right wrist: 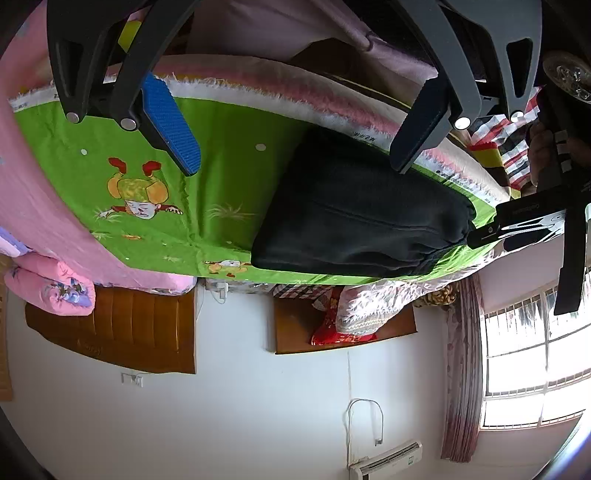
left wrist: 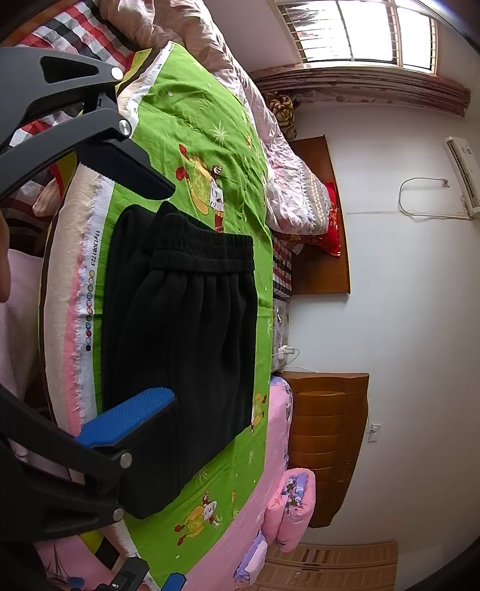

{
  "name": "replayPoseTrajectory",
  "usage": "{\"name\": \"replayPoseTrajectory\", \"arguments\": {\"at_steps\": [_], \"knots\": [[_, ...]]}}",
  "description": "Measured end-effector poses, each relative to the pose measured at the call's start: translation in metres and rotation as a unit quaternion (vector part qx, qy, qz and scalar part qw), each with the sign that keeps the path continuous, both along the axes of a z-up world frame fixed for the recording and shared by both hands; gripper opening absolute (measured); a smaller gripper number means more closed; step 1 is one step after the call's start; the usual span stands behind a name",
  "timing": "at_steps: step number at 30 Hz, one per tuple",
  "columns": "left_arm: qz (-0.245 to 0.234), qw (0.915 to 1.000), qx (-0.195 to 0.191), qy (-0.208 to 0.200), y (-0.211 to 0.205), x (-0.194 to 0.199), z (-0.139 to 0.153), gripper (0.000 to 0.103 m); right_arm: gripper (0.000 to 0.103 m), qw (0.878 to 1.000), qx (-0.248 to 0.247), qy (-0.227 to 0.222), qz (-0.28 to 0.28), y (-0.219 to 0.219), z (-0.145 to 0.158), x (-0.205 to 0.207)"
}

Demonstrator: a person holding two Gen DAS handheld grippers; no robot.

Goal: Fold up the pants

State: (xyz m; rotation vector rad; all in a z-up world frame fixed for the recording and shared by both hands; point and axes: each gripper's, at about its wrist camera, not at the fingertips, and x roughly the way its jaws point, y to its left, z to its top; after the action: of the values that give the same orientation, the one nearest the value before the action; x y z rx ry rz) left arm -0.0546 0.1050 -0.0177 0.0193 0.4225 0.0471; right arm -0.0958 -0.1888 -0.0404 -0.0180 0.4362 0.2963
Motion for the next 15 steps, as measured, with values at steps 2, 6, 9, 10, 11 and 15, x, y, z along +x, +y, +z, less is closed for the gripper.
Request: {"name": "replayPoseTrajectory", "arguments": {"at_steps": [2,6,9,10,11,15], "knots": [[0.0,1.0,0.0,0.0,0.0,-0.0001,-0.0004,0.102,0.099,1.0,0.0,0.0,0.0,0.0002,-0.0004,-0.0001],[0.0,1.0,0.0,0.0,-0.0003,-0.0001,-0.0003,0.102,0.099,1.0,0.0,0.0,0.0,-0.0001,-0.0003,0.0001],[-0.001,1.0,0.001,0.001,0.0,0.0001,-0.0008,0.102,0.099,1.0,0.0,0.0,0.001,-0.0004,-0.0002,0.0003],[-0.001,1.0,0.001,0.0,-0.0001,0.0001,-0.0007,0.102,0.099,1.0,0.0,0.0,0.001,-0.0005,-0.0002,0.0003],[-0.001,1.0,0.001,0.0,-0.0002,0.0001,-0.0008,0.102,0.099,1.0,0.0,0.0,0.001,-0.0003,-0.0003,0.0001],[-0.001,1.0,0.001,0.001,-0.0004,0.0002,-0.0007,0.102,0.099,1.0,0.0,0.001,0.001,0.0003,-0.0003,-0.0004]]}}
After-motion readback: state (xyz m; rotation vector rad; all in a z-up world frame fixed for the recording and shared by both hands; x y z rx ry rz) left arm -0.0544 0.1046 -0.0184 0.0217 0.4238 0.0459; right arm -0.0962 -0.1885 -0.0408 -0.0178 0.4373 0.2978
